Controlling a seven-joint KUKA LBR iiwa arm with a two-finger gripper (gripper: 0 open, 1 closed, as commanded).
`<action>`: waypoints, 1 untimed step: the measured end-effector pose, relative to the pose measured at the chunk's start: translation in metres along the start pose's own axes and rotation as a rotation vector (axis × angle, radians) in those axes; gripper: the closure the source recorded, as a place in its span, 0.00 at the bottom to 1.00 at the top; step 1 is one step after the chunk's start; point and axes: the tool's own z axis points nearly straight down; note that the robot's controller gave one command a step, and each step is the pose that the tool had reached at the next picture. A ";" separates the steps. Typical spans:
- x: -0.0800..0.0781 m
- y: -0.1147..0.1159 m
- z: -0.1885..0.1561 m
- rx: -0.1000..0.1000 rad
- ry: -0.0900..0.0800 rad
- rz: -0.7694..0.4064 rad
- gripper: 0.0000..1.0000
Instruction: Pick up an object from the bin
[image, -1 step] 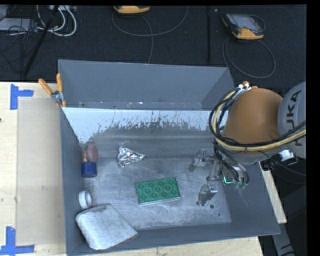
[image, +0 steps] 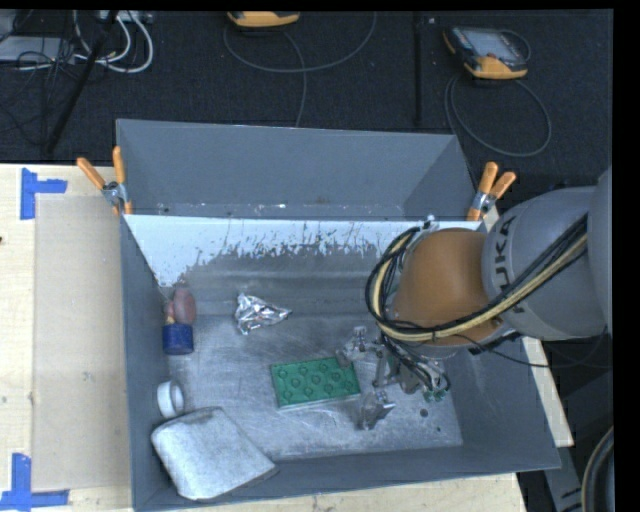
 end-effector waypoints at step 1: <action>-0.030 0.059 -0.002 -0.004 0.007 -0.277 0.00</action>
Offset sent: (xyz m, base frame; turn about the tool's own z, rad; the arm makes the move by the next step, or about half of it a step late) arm 0.0169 0.0618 0.0001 -0.2778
